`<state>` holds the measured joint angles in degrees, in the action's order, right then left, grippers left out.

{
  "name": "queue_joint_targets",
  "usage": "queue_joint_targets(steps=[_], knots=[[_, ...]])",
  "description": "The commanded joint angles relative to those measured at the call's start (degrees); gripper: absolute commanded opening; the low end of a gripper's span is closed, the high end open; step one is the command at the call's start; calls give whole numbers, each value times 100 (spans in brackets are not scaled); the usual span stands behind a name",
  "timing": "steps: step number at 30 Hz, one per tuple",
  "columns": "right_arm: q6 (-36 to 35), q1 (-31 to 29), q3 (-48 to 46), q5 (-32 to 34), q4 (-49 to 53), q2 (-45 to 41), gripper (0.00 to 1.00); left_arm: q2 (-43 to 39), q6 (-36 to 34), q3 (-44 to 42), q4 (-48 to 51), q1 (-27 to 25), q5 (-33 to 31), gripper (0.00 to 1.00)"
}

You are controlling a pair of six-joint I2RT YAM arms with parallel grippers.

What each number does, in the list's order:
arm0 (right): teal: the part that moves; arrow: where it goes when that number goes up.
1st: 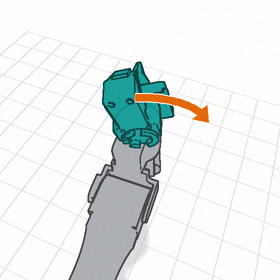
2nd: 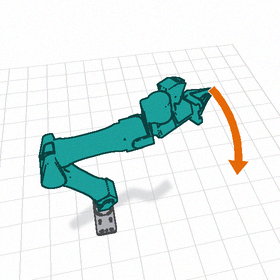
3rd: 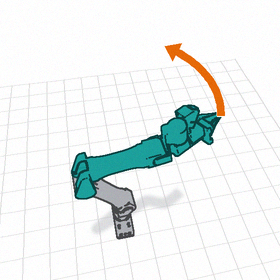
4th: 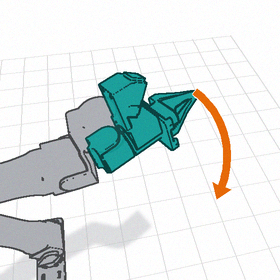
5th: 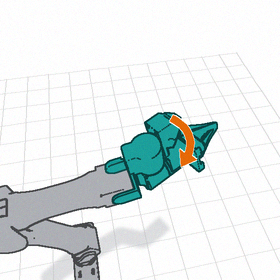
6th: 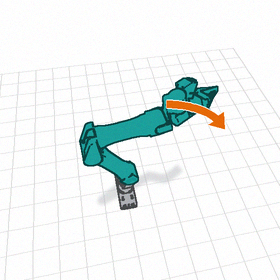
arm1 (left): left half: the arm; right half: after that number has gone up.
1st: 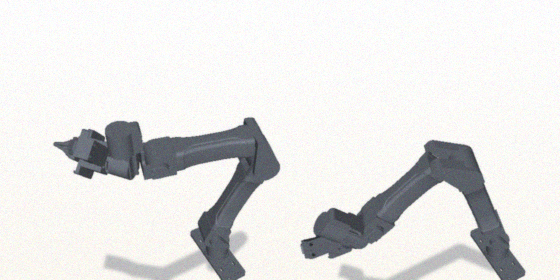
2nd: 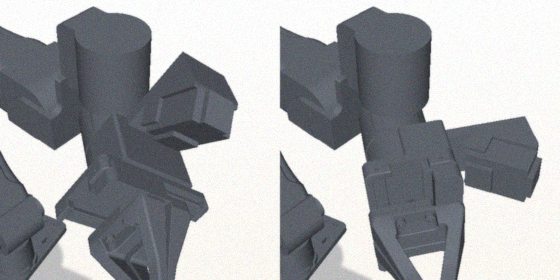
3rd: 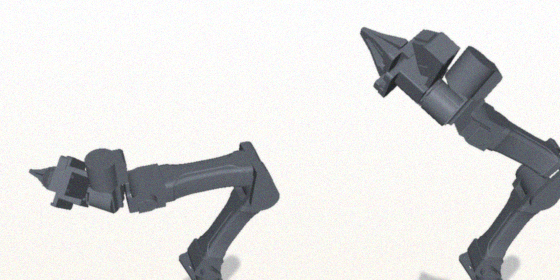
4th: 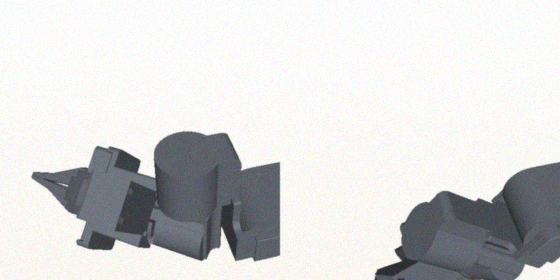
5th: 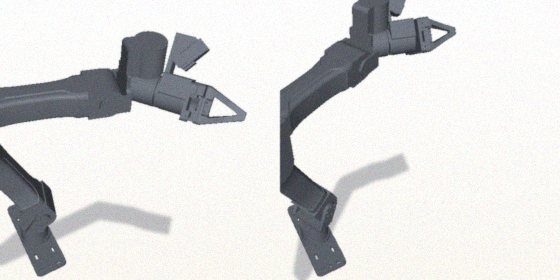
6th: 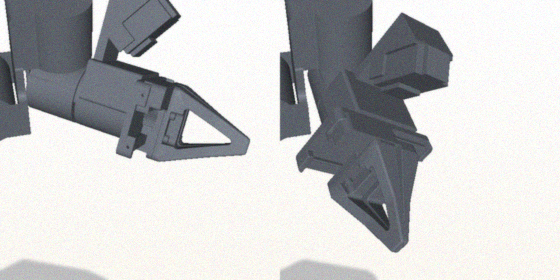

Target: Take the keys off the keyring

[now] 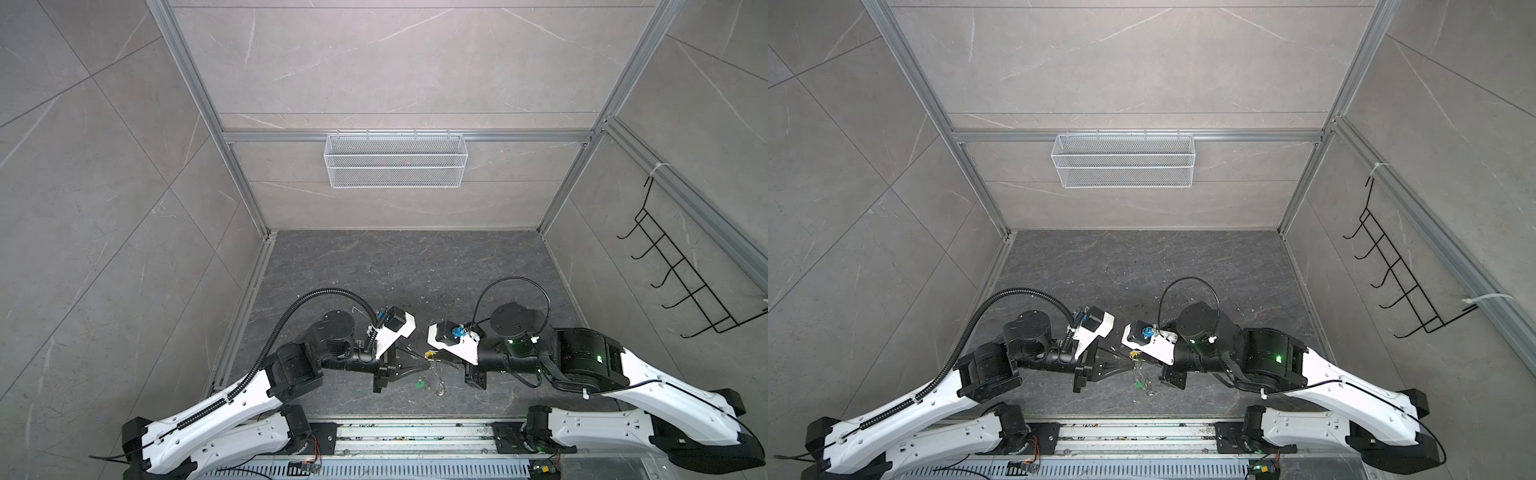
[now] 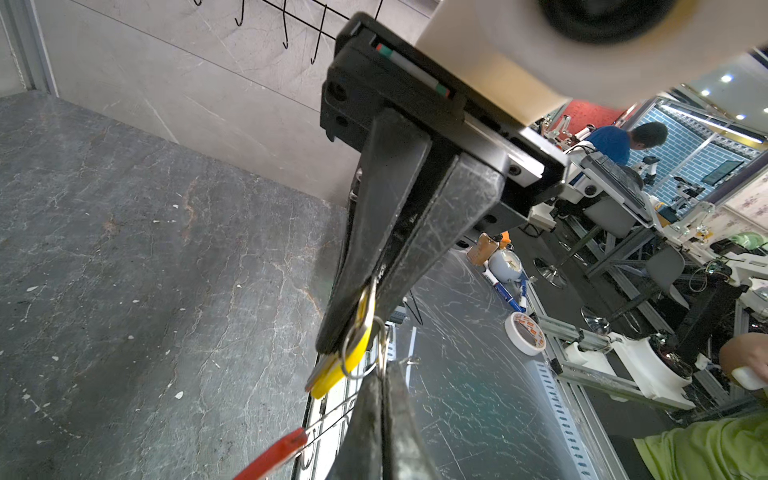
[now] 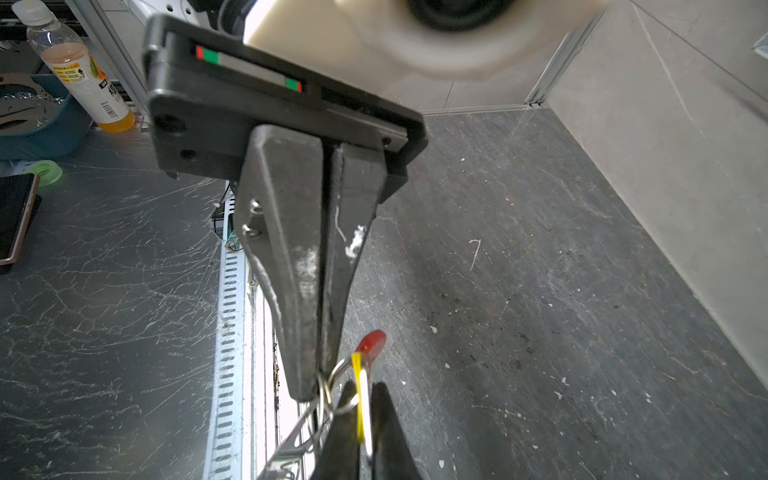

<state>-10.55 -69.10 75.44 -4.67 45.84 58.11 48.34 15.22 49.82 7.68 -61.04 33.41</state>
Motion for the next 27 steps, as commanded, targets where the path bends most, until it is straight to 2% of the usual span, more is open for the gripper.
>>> queue_joint_targets(steps=[1,8,18,27], knots=[[65,-84,297,-58,-366,84,15,-45,139,-107,-283,3,150,0],[95,-172,350,-126,-341,224,29,-206,294,-295,-586,46,57,0],[80,-363,775,21,-53,635,31,-719,404,-921,-1612,45,-343,0],[53,-475,1172,386,134,952,33,-794,336,-1333,-2605,44,-568,0]])
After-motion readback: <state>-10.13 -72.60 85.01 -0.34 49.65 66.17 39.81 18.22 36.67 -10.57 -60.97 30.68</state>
